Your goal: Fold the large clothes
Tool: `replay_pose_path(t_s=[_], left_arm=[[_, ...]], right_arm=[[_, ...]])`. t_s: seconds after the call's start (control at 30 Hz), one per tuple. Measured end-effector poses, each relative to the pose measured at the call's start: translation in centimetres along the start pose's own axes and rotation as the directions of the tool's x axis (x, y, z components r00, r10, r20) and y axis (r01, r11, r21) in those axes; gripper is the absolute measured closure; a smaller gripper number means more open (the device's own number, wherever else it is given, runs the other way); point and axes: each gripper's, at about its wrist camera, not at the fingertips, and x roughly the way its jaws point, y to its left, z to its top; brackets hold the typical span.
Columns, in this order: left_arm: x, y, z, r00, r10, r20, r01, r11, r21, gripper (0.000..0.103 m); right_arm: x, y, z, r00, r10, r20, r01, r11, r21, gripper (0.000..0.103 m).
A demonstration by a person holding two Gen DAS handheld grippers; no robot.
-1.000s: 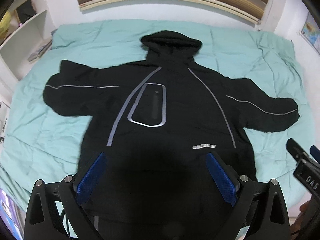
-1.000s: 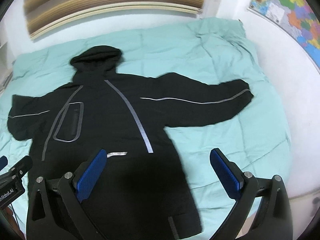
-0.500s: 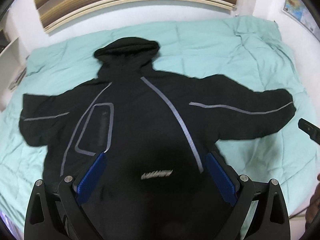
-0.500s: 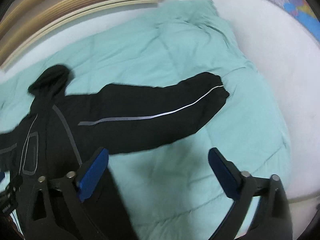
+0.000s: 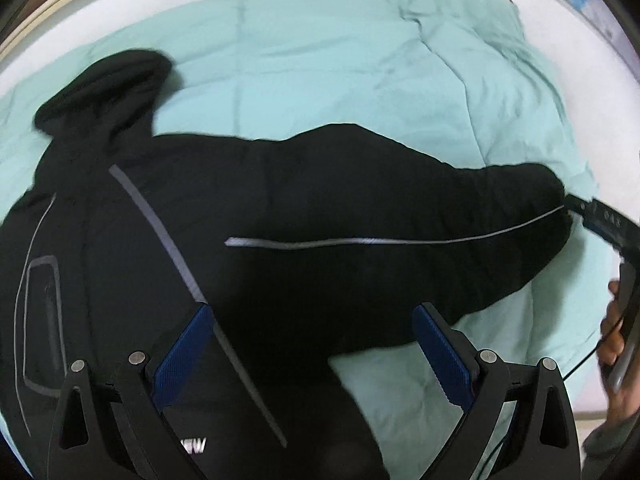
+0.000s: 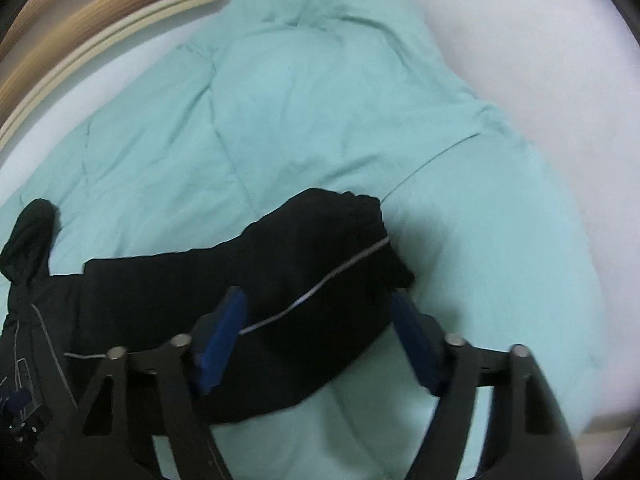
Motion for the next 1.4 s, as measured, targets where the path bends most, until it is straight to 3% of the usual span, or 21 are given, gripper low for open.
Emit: replay_pose_path(t_s=[0.2, 0.3, 0.4, 0.57, 0.77, 0.83, 0.9, 1.0, 1.1, 1.17, 1.27, 1.4], left_arm=[[3.4, -1.7, 1.3, 0.999, 0.003, -0.049, -0.001, 0.999, 0.041, 0.003], [4.2, -1.6, 1.2, 0.998, 0.009, -0.067, -0.006, 0.999, 0.045, 0.003], [4.5, -1.0, 0.6, 0.996, 0.023, -0.084, -0.020, 0.999, 0.043, 0.003], [4.1, 0.8, -0.2, 0.995, 0.035, -0.093, -0.034, 0.999, 0.011, 0.003], [4.4, 1.4, -0.5, 0.994, 0.038, -0.104, -0.039, 0.999, -0.008, 0.003], [4.4, 1.4, -0.5, 0.994, 0.037, -0.106, -0.038, 0.999, -0.009, 0.003], [4.3, 1.4, -0.5, 0.994, 0.035, -0.101, -0.036, 0.999, -0.009, 0.003], [4.9, 1.6, -0.2, 0.995, 0.044, -0.091, -0.044, 0.999, -0.006, 0.003], [6.8, 2.0, 0.0, 0.993, 0.106, -0.047, -0.105, 0.994, 0.019, 0.003], [8.5, 2.2, 0.1, 0.985, 0.164, -0.051, -0.162, 0.986, 0.042, 0.003], [11.2, 2.9, 0.1, 0.987, 0.138, -0.079, -0.137, 0.990, 0.016, 0.004], [14.3, 3.4, 0.2, 0.974, 0.168, -0.151, -0.171, 0.985, -0.004, 0.002]], right_arm=[[4.5, -2.3, 1.2, 0.998, -0.038, -0.047, 0.040, 0.999, 0.026, 0.030], [5.7, -1.9, 1.1, 0.996, -0.064, -0.055, 0.063, 0.998, -0.022, 0.021], [5.8, -1.2, 1.0, 0.993, -0.103, -0.063, 0.098, 0.992, -0.075, 0.020], [4.4, -2.7, 0.3, 0.997, -0.039, -0.061, 0.040, 0.999, 0.014, 0.020], [6.4, -4.2, -1.5, 0.989, 0.089, -0.118, -0.074, 0.989, 0.131, 0.021], [6.7, -4.3, -1.6, 0.987, 0.115, -0.112, -0.098, 0.984, 0.149, 0.035], [6.5, -4.2, -1.4, 0.985, 0.135, -0.106, -0.116, 0.979, 0.168, 0.037], [6.0, -4.2, -1.2, 0.979, 0.189, -0.079, -0.172, 0.967, 0.188, 0.053], [6.4, -3.7, -1.0, 0.978, 0.193, -0.075, -0.176, 0.966, 0.191, 0.065], [6.4, -3.4, -1.1, 0.982, 0.178, -0.071, -0.162, 0.969, 0.188, 0.067], [6.0, -2.5, -0.9, 0.989, 0.129, -0.074, -0.115, 0.980, 0.164, 0.068], [4.0, -1.0, -0.7, 0.997, 0.071, -0.039, -0.067, 0.992, 0.109, 0.072]])
